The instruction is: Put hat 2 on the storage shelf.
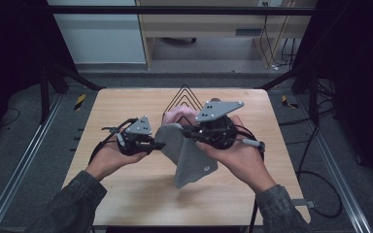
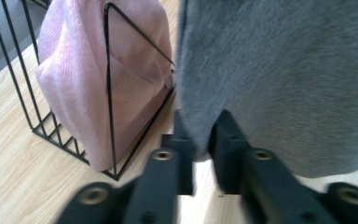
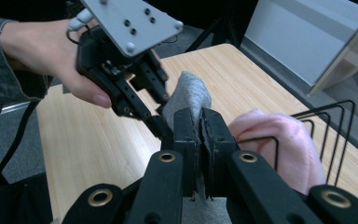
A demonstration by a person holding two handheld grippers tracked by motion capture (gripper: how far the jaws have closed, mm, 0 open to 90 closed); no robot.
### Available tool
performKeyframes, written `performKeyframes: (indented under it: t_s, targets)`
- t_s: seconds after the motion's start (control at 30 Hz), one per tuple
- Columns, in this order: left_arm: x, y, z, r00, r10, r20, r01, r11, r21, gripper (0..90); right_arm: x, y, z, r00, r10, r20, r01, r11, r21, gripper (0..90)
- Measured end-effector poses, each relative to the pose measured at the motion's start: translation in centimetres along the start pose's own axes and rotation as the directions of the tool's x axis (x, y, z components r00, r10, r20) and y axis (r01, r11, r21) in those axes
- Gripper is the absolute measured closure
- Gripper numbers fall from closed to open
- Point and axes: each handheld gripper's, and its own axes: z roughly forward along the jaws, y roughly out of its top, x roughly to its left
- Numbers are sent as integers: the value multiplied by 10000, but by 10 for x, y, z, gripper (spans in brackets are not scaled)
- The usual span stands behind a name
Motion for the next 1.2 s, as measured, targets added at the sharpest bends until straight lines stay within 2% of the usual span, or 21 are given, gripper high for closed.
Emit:
performKeyframes:
  t_s: [0.07,0.17,0.3,0.37,0.57,0.7,0.77,0.87,1.2]
  targets:
    - [-1,3,-2,10000,44,-27,-44,10000,8,867,-4,-3,-3,9999,81,123,-80,10000,-6,860]
    - [-4,10,-10,9999,121,-86,-121,9999,62,869,-12,-6,-9,9991,241,359,-241,9997,3,860]
    - [-5,27,-22,9994,184,-286,-180,9998,119,869,-23,-5,-19,9975,525,466,-515,9984,-236,860]
    - [-5,37,-28,9986,273,-460,-266,9995,159,872,-26,-3,-24,9966,518,641,-501,9984,-279,860]
    - [-2,65,-38,9961,505,-724,-457,9968,659,874,-38,7,-36,9942,599,895,-568,9977,-365,860]
    - [1,83,-50,9945,572,-873,-525,9971,555,873,-47,17,-46,9930,680,970,-625,9964,-579,860]
    - [3,90,-58,9952,422,-886,-404,9989,216,872,-49,23,-50,9918,714,1059,-649,9959,-635,860]
    - [8,101,-65,9940,467,-990,-457,9989,128,873,-52,33,-56,9910,631,1178,-552,9961,-687,860]
    - [22,121,-74,9906,388,-1312,-409,9991,-133,874,-67,57,-64,9896,668,1276,-553,9942,-917,860]
